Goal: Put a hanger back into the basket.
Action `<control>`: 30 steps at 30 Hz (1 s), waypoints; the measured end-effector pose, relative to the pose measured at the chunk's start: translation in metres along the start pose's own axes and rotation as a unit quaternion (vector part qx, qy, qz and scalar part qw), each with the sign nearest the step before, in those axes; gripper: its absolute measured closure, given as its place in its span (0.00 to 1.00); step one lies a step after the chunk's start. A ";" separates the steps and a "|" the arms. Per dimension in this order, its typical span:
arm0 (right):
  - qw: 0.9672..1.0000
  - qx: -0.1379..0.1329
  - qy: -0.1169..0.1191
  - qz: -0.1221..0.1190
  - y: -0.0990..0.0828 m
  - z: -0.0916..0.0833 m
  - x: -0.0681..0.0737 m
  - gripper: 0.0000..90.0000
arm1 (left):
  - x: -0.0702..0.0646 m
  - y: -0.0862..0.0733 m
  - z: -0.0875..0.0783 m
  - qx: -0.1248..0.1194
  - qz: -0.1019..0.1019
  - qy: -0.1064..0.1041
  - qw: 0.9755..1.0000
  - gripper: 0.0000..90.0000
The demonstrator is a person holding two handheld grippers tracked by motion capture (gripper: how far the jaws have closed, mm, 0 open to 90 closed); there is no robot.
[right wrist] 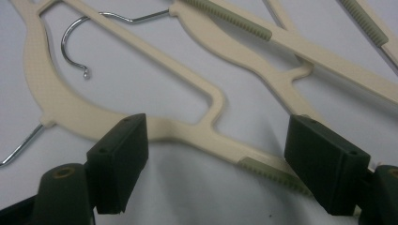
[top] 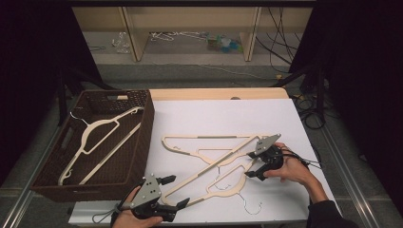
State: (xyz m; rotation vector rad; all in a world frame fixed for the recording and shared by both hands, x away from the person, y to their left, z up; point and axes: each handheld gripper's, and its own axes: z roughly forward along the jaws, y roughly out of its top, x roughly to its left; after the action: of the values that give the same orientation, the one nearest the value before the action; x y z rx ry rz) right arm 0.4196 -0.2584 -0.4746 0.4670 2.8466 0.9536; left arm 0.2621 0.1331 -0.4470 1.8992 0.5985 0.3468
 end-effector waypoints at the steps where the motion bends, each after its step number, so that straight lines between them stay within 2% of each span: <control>1: 1.000 0.000 0.000 0.001 0.000 0.000 0.000 0.26 | 0.000 0.000 0.000 0.001 0.002 0.000 1.000 0.23; 5: 1.000 0.007 0.008 -0.010 0.001 0.003 -0.002 0.29 | -0.001 -0.001 0.001 0.000 -0.005 -0.003 1.000 0.23; 7: 1.000 0.011 0.013 -0.003 0.000 0.005 -0.003 0.29 | 0.000 0.000 0.001 0.000 0.005 -0.003 1.000 0.23; 8: 1.000 0.011 0.019 0.000 0.000 0.005 -0.003 0.30 | -0.001 0.000 0.000 0.003 -0.004 0.000 1.000 0.23; 11: 0.999 0.025 0.022 -0.010 -0.001 0.001 -0.003 0.37 | 0.001 0.000 0.000 0.003 0.004 0.000 1.000 0.24; 15: 0.998 0.042 0.036 -0.022 -0.005 -0.005 0.001 0.38 | 0.001 0.000 -0.001 0.003 0.007 0.000 1.000 0.24; 20: 0.996 0.055 0.044 -0.047 -0.008 -0.009 0.005 0.40 | 0.001 0.000 0.001 0.003 0.006 -0.003 1.000 0.24; 21: 0.996 0.059 0.047 -0.050 -0.009 -0.010 0.006 0.42 | -0.001 -0.001 0.001 0.003 -0.004 -0.002 1.000 0.24; 23: 0.995 0.061 0.049 -0.062 -0.009 -0.012 0.007 0.46 | 0.000 -0.001 0.001 0.003 0.002 -0.002 1.000 0.24; 25: 0.994 0.066 0.052 -0.067 -0.009 -0.012 0.009 0.51 | 0.001 0.000 0.001 0.002 0.000 -0.002 1.000 0.24; 27: 0.993 0.067 0.056 -0.076 -0.008 -0.013 0.010 0.56 | 0.000 -0.002 0.001 0.012 0.000 -0.001 1.000 0.24; 30: 0.991 0.072 0.066 -0.091 -0.007 -0.013 0.012 0.65 | 0.000 -0.001 0.001 0.007 -0.004 -0.001 1.000 0.24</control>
State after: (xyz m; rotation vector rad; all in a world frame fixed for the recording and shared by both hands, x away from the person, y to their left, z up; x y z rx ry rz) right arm 0.4036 -0.2678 -0.4683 0.1551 3.0256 0.7775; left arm 0.2622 0.1321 -0.4482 1.9090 0.6092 0.3372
